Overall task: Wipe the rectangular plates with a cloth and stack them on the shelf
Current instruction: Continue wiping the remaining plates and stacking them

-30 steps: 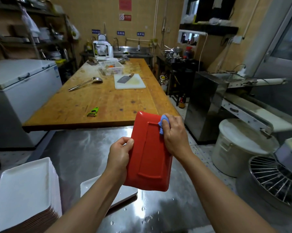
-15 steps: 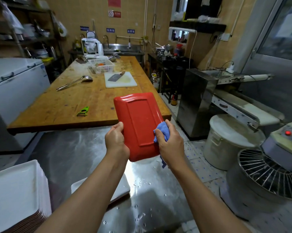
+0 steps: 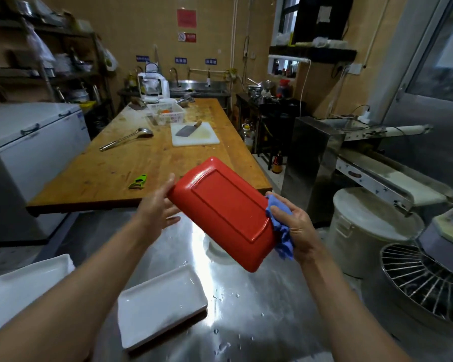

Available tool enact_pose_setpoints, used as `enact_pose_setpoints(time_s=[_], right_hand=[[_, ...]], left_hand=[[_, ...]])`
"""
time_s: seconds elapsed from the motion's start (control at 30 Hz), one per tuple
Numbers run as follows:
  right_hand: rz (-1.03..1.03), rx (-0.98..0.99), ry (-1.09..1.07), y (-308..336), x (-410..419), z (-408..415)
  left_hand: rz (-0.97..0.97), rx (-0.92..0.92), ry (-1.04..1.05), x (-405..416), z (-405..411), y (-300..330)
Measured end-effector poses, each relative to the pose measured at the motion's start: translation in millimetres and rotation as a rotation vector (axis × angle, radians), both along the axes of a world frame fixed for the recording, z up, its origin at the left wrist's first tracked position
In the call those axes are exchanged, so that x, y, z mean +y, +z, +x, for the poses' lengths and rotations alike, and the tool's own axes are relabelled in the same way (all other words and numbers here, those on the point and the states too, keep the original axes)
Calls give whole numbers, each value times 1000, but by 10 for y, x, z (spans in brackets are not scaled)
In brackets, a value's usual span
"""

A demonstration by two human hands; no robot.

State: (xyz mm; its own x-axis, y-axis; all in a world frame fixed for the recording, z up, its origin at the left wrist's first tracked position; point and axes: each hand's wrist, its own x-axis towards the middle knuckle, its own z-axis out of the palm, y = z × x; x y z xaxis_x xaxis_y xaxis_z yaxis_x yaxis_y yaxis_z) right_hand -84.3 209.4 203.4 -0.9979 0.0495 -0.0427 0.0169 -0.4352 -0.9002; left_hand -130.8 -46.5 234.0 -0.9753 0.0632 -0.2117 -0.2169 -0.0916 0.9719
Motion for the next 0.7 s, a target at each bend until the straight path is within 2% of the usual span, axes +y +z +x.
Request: enact_pose_setpoints(time_s=[0.1, 0.2, 0.33, 0.43, 0.57, 0.7], right_hand=[[138, 47, 169, 86, 49, -61], [267, 72, 244, 144, 0, -159], [387, 102, 191, 217, -138, -276], [665, 185, 89, 211, -275, -344], [988, 351, -49, 205, -466, -324], [1177, 438, -58, 213, -509, -253]], left_hand=[[-24, -18, -228, -194, 19, 190], [13, -54, -286, -210, 85, 186], [65, 37, -191, -242, 121, 32], [103, 49, -119, -287, 112, -32], [167, -19, -48, -319, 78, -64], [240, -128, 30, -312, 26, -78]])
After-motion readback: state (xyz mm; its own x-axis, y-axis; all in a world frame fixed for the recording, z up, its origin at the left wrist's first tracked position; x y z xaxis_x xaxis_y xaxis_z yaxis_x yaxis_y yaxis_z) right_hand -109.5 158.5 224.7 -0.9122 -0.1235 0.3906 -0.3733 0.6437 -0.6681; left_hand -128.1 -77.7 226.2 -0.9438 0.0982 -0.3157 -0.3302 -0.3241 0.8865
